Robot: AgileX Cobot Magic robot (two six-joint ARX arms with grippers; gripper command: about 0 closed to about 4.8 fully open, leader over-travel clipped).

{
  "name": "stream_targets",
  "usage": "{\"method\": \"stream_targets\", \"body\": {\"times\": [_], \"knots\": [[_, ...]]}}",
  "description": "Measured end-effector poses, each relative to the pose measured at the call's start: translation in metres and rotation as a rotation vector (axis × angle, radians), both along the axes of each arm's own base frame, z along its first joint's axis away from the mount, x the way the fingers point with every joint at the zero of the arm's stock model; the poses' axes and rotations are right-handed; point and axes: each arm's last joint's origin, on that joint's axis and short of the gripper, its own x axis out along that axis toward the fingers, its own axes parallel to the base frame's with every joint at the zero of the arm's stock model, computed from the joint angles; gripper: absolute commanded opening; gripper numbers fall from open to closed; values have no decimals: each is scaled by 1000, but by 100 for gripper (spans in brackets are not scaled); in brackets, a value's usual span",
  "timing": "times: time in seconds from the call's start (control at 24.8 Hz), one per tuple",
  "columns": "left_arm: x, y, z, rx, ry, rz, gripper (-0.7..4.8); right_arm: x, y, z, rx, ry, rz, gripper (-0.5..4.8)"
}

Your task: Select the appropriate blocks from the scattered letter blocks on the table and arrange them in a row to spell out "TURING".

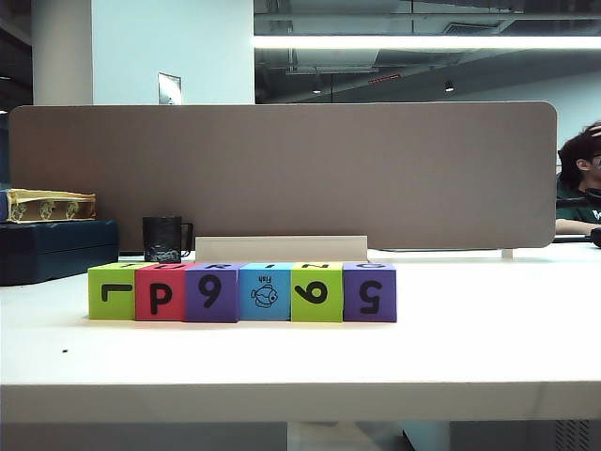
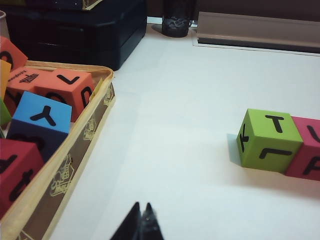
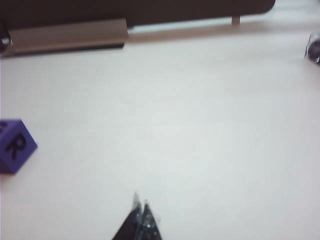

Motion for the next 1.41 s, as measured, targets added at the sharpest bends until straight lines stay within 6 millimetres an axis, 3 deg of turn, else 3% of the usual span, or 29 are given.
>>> {"method": "stream_targets", "body": {"times": [1.41], "knots": [[0, 0, 0, 0, 0, 0, -5, -2, -1, -2, -7, 13, -36, -1]]}}
